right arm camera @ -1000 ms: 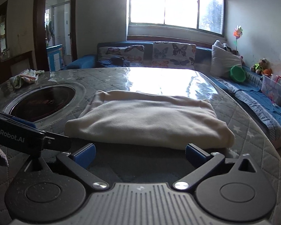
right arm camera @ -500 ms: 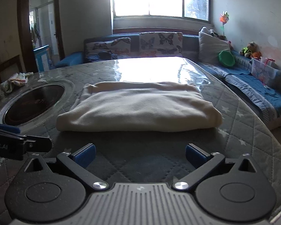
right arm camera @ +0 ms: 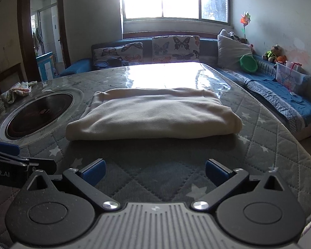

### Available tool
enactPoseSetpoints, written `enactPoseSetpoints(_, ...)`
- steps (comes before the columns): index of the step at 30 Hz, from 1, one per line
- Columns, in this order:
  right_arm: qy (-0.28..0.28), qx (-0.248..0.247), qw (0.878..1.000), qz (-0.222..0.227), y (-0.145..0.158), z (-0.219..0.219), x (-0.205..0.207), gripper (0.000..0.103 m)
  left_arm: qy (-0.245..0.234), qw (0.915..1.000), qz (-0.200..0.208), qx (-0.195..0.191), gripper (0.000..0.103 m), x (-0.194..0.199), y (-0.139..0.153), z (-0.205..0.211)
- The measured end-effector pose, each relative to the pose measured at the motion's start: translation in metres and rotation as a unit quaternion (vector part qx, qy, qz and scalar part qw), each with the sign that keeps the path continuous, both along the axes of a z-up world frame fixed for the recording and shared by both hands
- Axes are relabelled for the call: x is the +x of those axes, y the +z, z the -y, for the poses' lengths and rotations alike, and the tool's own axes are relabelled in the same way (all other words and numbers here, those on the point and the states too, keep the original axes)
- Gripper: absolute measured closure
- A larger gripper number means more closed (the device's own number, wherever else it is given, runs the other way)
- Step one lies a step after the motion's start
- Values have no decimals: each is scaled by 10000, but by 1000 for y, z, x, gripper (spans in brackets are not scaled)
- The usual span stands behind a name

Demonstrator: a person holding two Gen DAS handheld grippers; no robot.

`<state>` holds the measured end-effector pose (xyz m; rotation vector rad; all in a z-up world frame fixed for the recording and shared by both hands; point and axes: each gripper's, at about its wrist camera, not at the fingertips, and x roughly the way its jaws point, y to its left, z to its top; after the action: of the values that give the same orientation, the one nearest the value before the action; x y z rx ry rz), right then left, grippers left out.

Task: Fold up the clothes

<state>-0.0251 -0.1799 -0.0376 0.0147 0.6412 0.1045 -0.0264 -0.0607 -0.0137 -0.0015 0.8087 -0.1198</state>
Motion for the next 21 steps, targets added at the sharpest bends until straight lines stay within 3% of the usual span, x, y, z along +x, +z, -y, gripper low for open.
enactPoseSetpoints(21, -126, 140, 9998, 6, 1, 7, -14, 0, -23, 9998, 96, 159, 0, -13, -1, 12)
